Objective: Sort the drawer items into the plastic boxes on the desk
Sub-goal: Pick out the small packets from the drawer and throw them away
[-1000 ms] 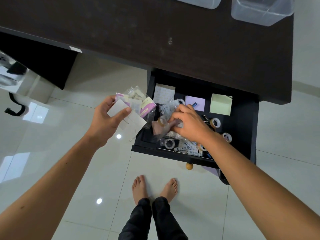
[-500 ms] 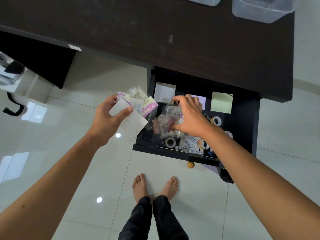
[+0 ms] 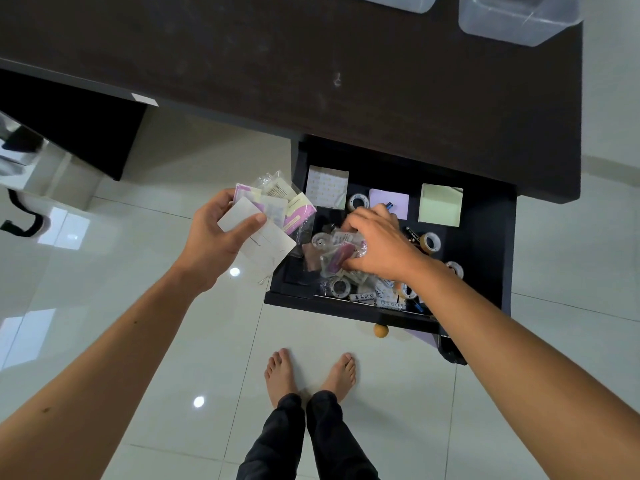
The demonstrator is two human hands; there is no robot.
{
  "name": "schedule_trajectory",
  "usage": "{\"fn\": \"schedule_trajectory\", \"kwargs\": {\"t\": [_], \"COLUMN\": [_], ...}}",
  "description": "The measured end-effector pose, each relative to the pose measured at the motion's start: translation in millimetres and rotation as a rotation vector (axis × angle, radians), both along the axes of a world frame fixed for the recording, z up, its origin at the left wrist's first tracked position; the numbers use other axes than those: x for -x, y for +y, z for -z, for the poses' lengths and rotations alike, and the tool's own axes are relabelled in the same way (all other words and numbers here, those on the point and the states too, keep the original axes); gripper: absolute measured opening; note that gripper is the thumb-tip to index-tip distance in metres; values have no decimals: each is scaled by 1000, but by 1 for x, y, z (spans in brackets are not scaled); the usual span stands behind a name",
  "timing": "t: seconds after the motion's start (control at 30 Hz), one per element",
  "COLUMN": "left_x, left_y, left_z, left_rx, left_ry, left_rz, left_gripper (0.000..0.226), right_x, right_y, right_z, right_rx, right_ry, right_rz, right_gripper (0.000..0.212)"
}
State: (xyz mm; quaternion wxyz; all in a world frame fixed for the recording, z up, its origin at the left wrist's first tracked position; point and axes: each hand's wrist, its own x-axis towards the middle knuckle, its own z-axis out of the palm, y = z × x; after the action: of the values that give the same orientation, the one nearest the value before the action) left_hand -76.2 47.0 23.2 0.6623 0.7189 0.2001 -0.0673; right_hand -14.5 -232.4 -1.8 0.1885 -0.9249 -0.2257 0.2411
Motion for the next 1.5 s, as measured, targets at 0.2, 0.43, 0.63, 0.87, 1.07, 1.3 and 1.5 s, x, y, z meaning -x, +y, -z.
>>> {"fn": "schedule_trajectory", "kwargs": {"t": [0.2, 0.43, 0.63, 0.87, 1.07, 1.3, 1.5], "left_x": [-1, -2, 0, 5, 6, 3, -3], "left_y": [1, 0, 0, -1, -1, -2, -15], "left_z": [2, 3, 5, 3, -2, -11, -19], "left_rx": [-13, -13, -14, -9, -10, -42, -25], "left_ry": [2, 5, 10, 8, -1, -17, -37], "left_rz": [7, 15, 19, 17, 31, 31, 48], "left_gripper": [26, 26, 25, 25, 26, 23, 23], "right_x": [2, 3, 4, 9, 15, 17, 19], "right_y": [1, -1, -1, -3, -12, -31, -57], "right_z": [-1, 1, 1, 2, -15, -33, -46], "right_rx": [34, 30, 22, -17, -137, -241, -397], "right_ry": [39, 42, 103, 77, 197, 274, 334], "right_rz": [56, 60, 119, 137, 217, 355, 504], "right_gripper": [81, 63, 77, 55, 38, 32, 38]}}
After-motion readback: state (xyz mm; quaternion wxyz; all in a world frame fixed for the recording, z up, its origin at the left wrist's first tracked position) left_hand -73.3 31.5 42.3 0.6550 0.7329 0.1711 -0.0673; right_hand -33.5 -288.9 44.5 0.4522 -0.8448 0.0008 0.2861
